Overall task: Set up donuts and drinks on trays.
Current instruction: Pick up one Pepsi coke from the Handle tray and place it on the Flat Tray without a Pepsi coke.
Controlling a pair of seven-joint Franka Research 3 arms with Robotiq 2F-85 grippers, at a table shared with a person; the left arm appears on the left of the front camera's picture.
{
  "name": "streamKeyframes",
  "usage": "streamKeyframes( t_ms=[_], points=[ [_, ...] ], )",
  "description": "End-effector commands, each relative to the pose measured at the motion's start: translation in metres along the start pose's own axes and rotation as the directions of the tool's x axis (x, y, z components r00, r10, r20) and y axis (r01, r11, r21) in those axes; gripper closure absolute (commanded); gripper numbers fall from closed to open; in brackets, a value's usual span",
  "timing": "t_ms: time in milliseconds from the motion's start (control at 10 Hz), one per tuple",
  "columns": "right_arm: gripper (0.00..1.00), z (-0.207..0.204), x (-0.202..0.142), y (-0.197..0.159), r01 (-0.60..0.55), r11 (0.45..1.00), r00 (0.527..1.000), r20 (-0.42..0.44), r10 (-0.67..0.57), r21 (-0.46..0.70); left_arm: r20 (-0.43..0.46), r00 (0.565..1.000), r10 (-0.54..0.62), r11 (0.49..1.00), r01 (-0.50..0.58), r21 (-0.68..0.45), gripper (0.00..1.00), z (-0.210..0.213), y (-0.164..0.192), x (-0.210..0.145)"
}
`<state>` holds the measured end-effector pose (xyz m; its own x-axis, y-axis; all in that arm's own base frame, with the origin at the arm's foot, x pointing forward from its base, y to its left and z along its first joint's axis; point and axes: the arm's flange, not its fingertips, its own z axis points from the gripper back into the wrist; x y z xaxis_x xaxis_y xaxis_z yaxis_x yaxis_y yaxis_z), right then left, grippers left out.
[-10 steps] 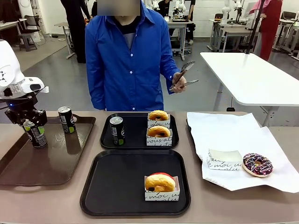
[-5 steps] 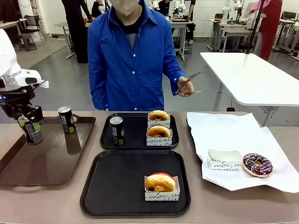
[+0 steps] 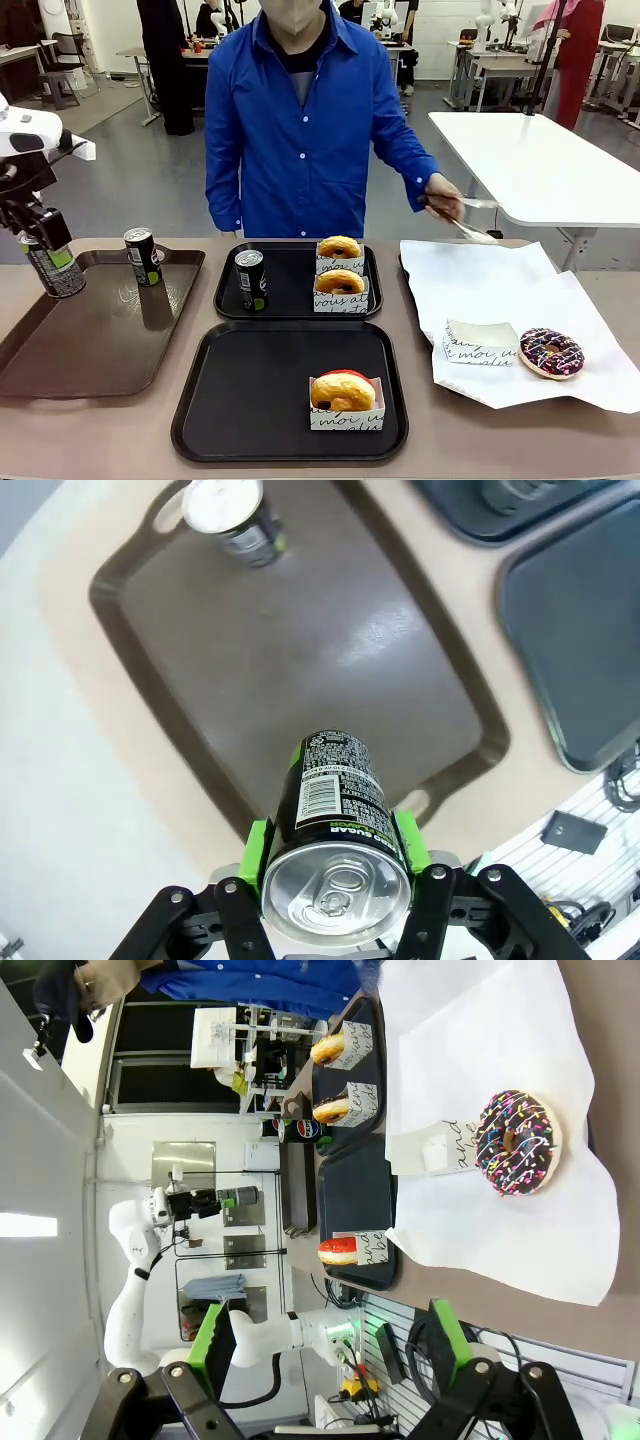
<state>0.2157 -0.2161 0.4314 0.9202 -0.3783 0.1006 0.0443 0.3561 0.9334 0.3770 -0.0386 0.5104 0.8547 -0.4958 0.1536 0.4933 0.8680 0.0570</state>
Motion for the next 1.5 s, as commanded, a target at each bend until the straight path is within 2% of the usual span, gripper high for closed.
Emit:
streamKeyframes(
  t_ms=[0, 200, 300, 400, 1000, 1100, 1300, 1400],
  points=[
    [0.00, 0.001, -0.001, 0.000, -0.007, 1.000, 1.000, -0.001, 0.007, 0.017, 0.062, 0.997, -0.036, 0.995, 0.042, -0.092, 1.00, 0.005, -0.008, 0.001],
    [0.00, 0.001, -0.001, 0.000, -0.007, 1.000, 1.000, -0.001, 0.007, 0.017, 0.093, 0.995, -0.022, 0.988, 0.036, -0.153, 1.00, 0.005, -0.001, 0.016],
    [0.00, 0.001, -0.001, 0.000, -0.007, 1.000, 1.000, -0.001, 0.007, 0.017, 0.072, 0.997, -0.015, 0.987, 0.026, -0.157, 1.00, 0.002, 0.006, 0.017],
    [0.00, 0.001, -0.001, 0.000, -0.007, 1.000, 1.000, -0.001, 0.007, 0.017, 0.064, 0.998, -0.011, 0.994, 0.017, -0.104, 1.00, 0.008, -0.015, 0.007],
    [0.00, 0.001, -0.001, 0.000, -0.007, 1.000, 1.000, -0.001, 0.007, 0.017, 0.064, 0.998, -0.011, 0.994, 0.017, -0.104, 1.00, 0.008, -0.015, 0.007],
    [0.00, 0.001, -0.001, 0.000, -0.007, 1.000, 1.000, -0.001, 0.007, 0.017, 0.062, 0.998, -0.017, 0.993, 0.024, -0.120, 0.42, 0.006, -0.014, 0.010],
    [0.00, 0.001, -0.001, 0.000, -0.007, 1.000, 1.000, -0.001, 0.007, 0.017, 0.145, 0.979, -0.144, 0.975, 0.166, -0.149, 0.42, 0.003, -0.061, 0.027],
    [0.00, 0.001, -0.001, 0.000, -0.007, 1.000, 1.000, -0.001, 0.007, 0.017, 0.149, 0.967, -0.205, 0.963, 0.227, -0.148, 0.42, -0.001, -0.086, 0.028]
  ],
)
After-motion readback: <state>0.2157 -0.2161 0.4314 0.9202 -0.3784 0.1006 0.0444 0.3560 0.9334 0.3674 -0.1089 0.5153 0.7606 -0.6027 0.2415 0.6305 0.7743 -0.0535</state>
